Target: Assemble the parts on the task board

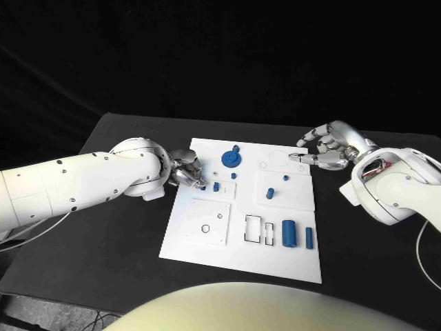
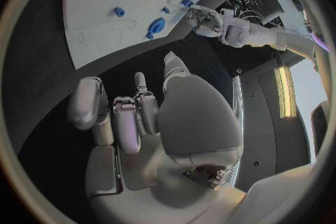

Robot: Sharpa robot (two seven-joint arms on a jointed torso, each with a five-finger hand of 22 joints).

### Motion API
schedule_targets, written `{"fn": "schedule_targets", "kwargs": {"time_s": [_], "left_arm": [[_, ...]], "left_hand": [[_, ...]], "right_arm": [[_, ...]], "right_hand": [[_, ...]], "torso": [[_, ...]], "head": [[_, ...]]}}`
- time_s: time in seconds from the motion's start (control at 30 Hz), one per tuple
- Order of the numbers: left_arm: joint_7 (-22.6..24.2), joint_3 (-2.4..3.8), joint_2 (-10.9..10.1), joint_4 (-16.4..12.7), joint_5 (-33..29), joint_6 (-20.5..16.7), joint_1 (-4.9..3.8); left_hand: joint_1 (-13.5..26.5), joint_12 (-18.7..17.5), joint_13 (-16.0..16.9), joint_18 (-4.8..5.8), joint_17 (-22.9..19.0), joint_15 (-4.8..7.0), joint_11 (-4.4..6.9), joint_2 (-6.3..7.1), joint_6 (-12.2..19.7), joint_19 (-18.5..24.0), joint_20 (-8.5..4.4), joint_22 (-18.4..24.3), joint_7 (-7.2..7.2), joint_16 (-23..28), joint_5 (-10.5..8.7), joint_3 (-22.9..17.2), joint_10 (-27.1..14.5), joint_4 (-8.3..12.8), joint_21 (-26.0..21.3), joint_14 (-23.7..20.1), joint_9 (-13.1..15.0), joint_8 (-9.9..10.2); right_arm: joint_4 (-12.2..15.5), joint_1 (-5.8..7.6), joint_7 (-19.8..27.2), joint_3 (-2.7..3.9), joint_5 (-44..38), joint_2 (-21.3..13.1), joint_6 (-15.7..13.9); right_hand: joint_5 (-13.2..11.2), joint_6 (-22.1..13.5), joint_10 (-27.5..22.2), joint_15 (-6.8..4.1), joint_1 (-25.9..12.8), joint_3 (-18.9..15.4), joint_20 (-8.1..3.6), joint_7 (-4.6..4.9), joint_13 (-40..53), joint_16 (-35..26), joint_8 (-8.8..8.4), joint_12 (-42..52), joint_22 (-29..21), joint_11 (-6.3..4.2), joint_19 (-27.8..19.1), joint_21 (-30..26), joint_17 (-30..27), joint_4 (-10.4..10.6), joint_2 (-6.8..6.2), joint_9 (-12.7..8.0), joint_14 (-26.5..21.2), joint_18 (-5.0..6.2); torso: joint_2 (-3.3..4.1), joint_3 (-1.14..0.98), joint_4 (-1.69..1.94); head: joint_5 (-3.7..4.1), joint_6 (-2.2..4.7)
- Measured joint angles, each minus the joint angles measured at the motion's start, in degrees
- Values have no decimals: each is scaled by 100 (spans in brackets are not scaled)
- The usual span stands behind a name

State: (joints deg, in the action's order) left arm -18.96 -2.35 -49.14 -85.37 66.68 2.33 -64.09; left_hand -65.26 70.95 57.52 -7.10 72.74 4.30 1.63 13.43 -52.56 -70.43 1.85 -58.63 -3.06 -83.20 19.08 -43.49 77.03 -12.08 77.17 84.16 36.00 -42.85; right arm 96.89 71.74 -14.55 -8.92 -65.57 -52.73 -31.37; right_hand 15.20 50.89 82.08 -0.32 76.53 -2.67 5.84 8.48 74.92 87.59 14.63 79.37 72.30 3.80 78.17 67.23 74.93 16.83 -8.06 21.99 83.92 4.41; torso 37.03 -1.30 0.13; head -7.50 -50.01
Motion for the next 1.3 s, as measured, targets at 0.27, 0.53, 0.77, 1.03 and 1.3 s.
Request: {"fn": "schedule_targets", "kwargs": {"time_s": [0.27, 0.53, 0.77, 1.03, 1.3], "left_arm": [[-13, -2, 23, 25, -45, 34, 2], [-31, -1, 32, 45, -95, 53, 1], [-56, 1, 44, 80, -143, 52, -2], [-100, 2, 53, 116, -190, 33, -4], [-149, -2, 56, 136, -214, 21, 0]], "left_hand": [[30, 24, 37, 0, 0, 0, -9, 30, -19, 0, 0, -5, 0, 0, -1, 17, 31, 17, 0, 0, -7, -9], [151, 27, 63, 0, 0, 21, 30, 32, -41, 0, 0, -3, 19, 0, -1, 95, 71, 95, 0, -22, 0, -9], [276, 6, 45, 0, -1, 62, 51, 30, -39, 0, 0, 48, 107, 0, -77, 260, 92, 261, -42, -21, 1, 49], [444, -11, 46, 0, -1, 62, 52, 9, -163, -21, -21, 78, 165, 0, -112, 498, 92, 294, -89, -21, -93, 168], [443, -29, 70, 0, -1, 62, 51, 7, -203, -21, -21, 91, 165, 0, -110, 812, 91, 45, -109, -21, -112, 212]], "right_arm": [[0, 0, 1, -2, 0, -2, 0], [0, -1, 1, -2, 0, -2, -1], [0, -1, 2, -1, 0, -5, -2], [2, -1, 4, 0, 1, -8, -5], [2, -1, 5, -1, 3, -11, -8]], "right_hand": [[0, 0, 0, 0, 0, 0, 0, 0, -1, 0, 0, 0, 0, 0, 0, 0, -1, 0, 0, 0, 0, 0], [0, -21, 0, 0, 0, -40, 0, -21, -1, 0, 44, 0, -16, 0, 0, -35, -1, -6, 0, -8, 0, 0], [0, -21, 0, 0, 0, -40, 0, -22, -1, 0, 44, 0, -16, 0, 0, -35, -1, -6, 0, -8, 0, 0], [0, -21, 0, 0, 0, -40, 0, -21, -2, 0, 44, 0, -16, 0, 0, -35, -2, -6, 0, -8, 0, 0], [0, -21, 0, 0, 0, -40, 0, -21, -2, 0, 44, 0, -16, 0, 0, -35, -2, -6, 0, -7, 0, 0]], "torso": [[2, -3, 2], [2, -3, 2], [-1, 0, 2], [-3, 0, 2], [-5, 4, 4]], "head": [[7, 0], [10, 0], [11, 0], [18, 0], [23, 0]]}}
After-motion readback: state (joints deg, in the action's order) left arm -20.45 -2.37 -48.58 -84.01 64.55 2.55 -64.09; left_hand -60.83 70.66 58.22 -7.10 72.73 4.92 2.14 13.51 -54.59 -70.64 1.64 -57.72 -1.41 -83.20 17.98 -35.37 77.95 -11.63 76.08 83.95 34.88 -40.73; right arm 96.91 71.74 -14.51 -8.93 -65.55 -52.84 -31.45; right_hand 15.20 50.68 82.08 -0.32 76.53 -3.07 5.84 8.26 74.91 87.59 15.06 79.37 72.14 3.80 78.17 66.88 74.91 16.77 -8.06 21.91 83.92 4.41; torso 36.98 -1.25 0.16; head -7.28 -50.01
